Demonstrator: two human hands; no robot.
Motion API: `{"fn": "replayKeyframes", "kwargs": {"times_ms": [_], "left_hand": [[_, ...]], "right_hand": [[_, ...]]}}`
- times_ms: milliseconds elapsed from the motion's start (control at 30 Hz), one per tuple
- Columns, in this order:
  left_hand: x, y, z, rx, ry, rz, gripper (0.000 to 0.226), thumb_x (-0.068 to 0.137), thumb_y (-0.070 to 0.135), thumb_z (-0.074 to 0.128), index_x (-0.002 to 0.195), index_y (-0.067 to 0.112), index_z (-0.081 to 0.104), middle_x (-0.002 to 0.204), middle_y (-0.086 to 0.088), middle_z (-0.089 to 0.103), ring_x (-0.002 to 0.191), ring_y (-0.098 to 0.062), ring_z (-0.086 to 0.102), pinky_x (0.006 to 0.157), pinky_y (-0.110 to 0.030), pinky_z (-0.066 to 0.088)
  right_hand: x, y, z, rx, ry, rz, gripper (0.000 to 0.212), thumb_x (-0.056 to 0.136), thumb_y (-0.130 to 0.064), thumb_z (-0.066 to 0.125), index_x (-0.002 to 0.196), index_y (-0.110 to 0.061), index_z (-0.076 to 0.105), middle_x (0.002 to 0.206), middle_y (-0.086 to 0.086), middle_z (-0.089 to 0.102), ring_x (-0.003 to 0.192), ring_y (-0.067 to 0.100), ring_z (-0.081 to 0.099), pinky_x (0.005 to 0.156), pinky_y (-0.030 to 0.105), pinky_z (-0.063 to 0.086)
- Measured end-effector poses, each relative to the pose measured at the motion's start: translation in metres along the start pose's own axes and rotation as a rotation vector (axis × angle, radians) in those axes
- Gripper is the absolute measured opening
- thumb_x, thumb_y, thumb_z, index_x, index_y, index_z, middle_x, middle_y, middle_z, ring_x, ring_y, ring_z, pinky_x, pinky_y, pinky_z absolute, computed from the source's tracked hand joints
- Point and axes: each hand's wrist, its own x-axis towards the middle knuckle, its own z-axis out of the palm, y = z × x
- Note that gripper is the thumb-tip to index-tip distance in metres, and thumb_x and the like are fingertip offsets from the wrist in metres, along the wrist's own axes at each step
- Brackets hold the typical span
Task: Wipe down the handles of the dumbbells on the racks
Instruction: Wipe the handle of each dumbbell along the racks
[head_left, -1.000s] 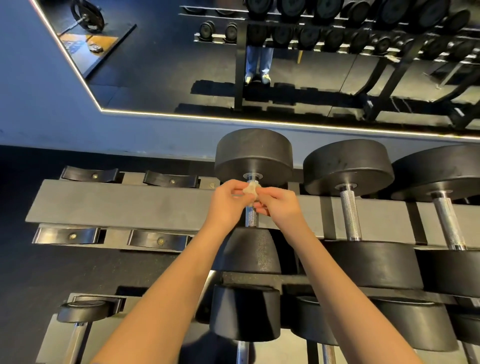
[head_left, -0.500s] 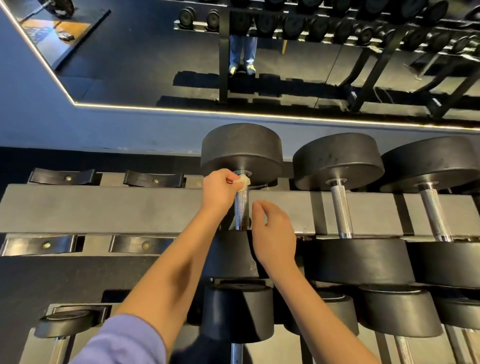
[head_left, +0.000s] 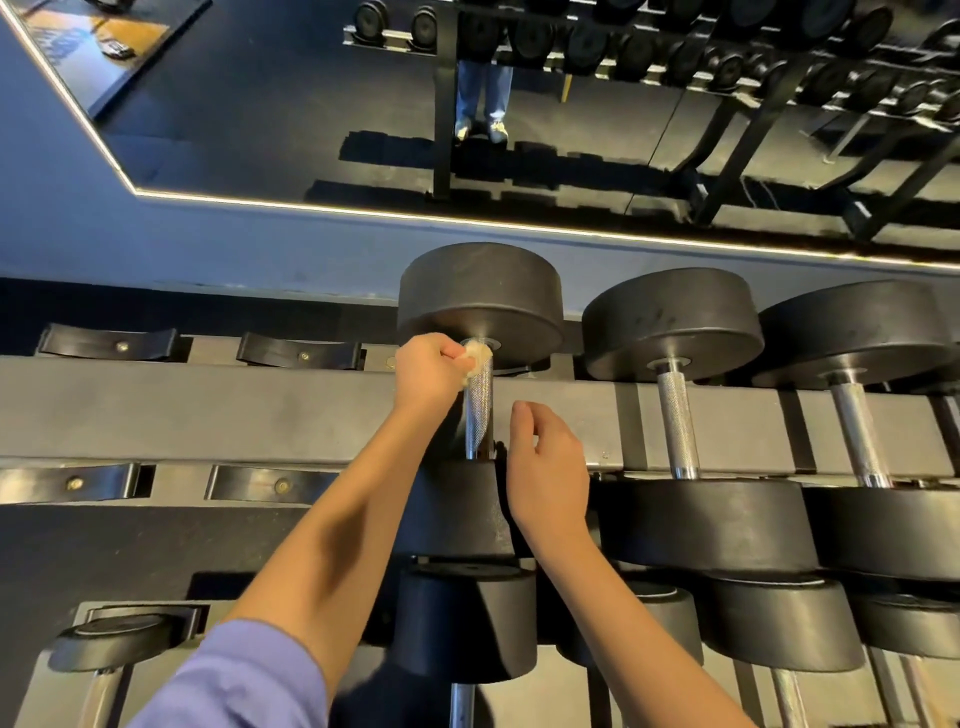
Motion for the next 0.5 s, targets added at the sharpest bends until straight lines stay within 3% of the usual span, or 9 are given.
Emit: {"fn": "replayKeyframes", "kwargs": {"times_ms": [100,200,300,400,500], "left_hand": [[0.001,0.005,-0.004,0.209,-0.201,-0.108,0.022,0.084,0.018,0.069,0.064,0.019,0.06,0.067,0.002,0.06,0.078,-0.019,0.064,0.075,-0.031,0.054],[-0.004,0.014,-0.006,0.485,-0.451,-0.254,0.031,0.089,0.032,0.062,0.063,0.015,0.058,0.065,0.0,0.056,0.071,-0.017,0.057,0.077,-0.028,0.051],[-0.012,0.008,-0.003,0.504,-0.362,-0.179,0.025,0.088,0.024,0.062,0.069,0.009,0.062,0.066,-0.004,0.056,0.07,-0.019,0.055,0.073,-0.029,0.051],[-0.016,-0.002,0.001,0.265,-0.18,-0.041,0.022,0.085,0.016,0.065,0.064,0.016,0.058,0.067,-0.001,0.057,0.069,-0.019,0.059,0.064,-0.028,0.051],[-0.01,-0.003,0.002,0.08,-0.097,-0.008,0.018,0.085,0.013,0.067,0.069,0.017,0.06,0.077,-0.005,0.062,0.074,-0.022,0.063,0.07,-0.034,0.056]], "right_hand": [[0.0,-0.001,0.0,0.008,-0.006,0.007,0.026,0.099,-0.032,0.039,0.088,-0.026,0.062,0.08,-0.011,0.059,0.075,-0.001,0.053,0.059,0.007,0.034],[0.0,-0.003,0.0,0.024,0.001,-0.006,0.028,0.099,-0.031,0.039,0.076,-0.028,0.055,0.072,-0.008,0.056,0.069,0.004,0.052,0.059,0.02,0.037],[-0.001,-0.004,-0.001,0.031,0.0,0.003,0.025,0.099,-0.03,0.039,0.081,-0.028,0.057,0.075,-0.008,0.058,0.072,0.006,0.053,0.063,0.028,0.04],[-0.001,-0.003,-0.001,0.024,-0.007,0.006,0.024,0.099,-0.032,0.038,0.089,-0.027,0.06,0.079,-0.01,0.059,0.076,0.002,0.054,0.061,0.017,0.038],[-0.001,-0.002,0.0,0.018,-0.006,0.025,0.028,0.099,-0.033,0.037,0.094,-0.023,0.062,0.082,-0.009,0.06,0.077,0.002,0.054,0.062,0.015,0.038]]}}
